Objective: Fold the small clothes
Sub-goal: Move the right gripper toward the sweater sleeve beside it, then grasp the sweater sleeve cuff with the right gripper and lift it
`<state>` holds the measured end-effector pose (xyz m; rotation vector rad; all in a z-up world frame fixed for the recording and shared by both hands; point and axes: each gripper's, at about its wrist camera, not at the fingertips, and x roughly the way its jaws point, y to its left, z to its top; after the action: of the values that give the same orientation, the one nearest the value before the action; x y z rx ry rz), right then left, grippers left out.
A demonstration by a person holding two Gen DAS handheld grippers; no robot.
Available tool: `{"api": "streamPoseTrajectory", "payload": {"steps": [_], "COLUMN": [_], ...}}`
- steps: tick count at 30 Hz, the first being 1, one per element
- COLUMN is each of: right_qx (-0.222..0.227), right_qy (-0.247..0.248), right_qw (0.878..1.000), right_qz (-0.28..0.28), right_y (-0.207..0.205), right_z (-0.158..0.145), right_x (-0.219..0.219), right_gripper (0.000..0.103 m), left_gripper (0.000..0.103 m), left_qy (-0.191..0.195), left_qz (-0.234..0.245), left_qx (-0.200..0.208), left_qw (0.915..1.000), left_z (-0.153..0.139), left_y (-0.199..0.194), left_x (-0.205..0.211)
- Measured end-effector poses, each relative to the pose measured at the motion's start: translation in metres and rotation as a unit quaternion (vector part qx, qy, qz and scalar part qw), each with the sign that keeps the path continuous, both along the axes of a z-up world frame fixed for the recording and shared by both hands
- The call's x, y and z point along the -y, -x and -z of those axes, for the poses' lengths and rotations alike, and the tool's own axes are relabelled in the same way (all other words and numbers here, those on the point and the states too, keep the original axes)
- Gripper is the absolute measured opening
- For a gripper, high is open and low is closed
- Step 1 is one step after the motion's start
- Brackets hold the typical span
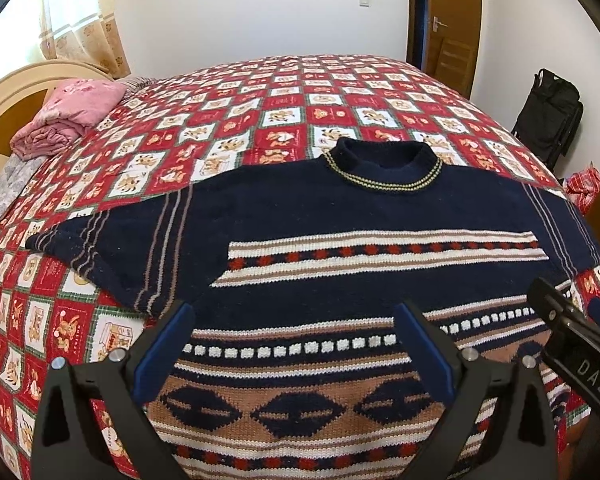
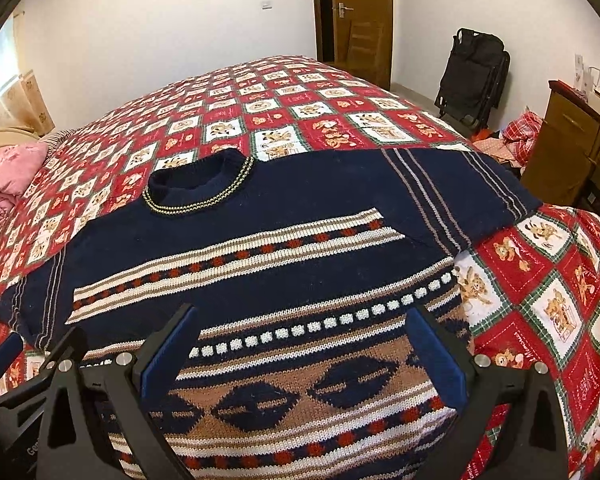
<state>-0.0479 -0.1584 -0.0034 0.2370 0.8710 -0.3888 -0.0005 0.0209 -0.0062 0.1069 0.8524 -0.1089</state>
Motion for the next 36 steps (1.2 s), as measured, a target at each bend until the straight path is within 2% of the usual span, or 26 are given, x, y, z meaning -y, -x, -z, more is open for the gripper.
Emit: {"api": "streamPoseTrajectory", "payload": {"steps": [10, 15, 17, 19, 20, 21, 24, 28, 30, 34, 36], "right_qx": [0.019, 0.031, 0.043, 0.041, 0.037, 0.033, 0.014, -0.014, -0.033, -0.036, -0.042], "right_qy": [0.013, 0.024, 0.018, 0.014, 0.015, 0.006, -0.031, -0.064, -0.067, -0.109, -0.131], "right_qw": [1.000, 0.999, 0.999, 0.999, 0.999, 0.999, 0.995, 0.983, 0.980, 0.966, 0.960], "right_qz": [-0.004, 0.002, 0.007, 0.021, 0.028, 0.035, 0.090, 0.169, 0.185, 0.230, 0.243], "right_y": [-0.001, -0.003, -0.002, -0.002, -0.003, -0.004, -0.005, -0.007, -0.010, 0.002, 0.003], "right_z": [-0.003, -0.005, -0.009, -0.012, -0.014, -0.014, -0.011, -0.002, 0.000, 0.004, 0.018], "right_x": [0.005, 0.036, 0.062, 0.095, 0.110, 0.128, 0.204, 0.322, 0.369, 0.438, 0.461], "right_gripper": [0.102, 0.102, 0.100, 0.089, 0.080, 0.076, 0.075, 0.073, 0.072, 0.060, 0.060], "left_gripper": [0.102, 0.102, 0.102, 0.102, 0.102, 0.102, 0.102, 0.102, 0.102, 0.102, 0.102], "left_qy": [-0.001, 0.011, 0.015, 0.013, 0.011, 0.010, 0.005, -0.002, -0.005, -0.009, -0.008], "left_qz": [0.008, 0.014, 0.012, 0.012, 0.013, 0.015, 0.020, 0.029, 0.032, 0.033, 0.032], "left_qx": [0.001, -0.002, -0.004, -0.008, -0.012, -0.015, -0.020, -0.023, -0.023, -0.027, -0.031], "left_qw": [1.0000, 0.9998, 0.9998, 0.9998, 0.9998, 0.9997, 0.9996, 0.9993, 0.9992, 0.9991, 0.9990], "left_z": [0.001, 0.002, 0.004, 0.007, 0.009, 0.011, 0.015, 0.018, 0.019, 0.021, 0.023], "left_y": [0.001, -0.001, -0.004, -0.007, -0.008, -0.009, -0.012, -0.014, -0.016, -0.024, -0.029], "left_x": [0.004, 0.002, 0.001, 0.003, 0.004, 0.006, 0.011, 0.019, 0.023, 0.033, 0.037]}}
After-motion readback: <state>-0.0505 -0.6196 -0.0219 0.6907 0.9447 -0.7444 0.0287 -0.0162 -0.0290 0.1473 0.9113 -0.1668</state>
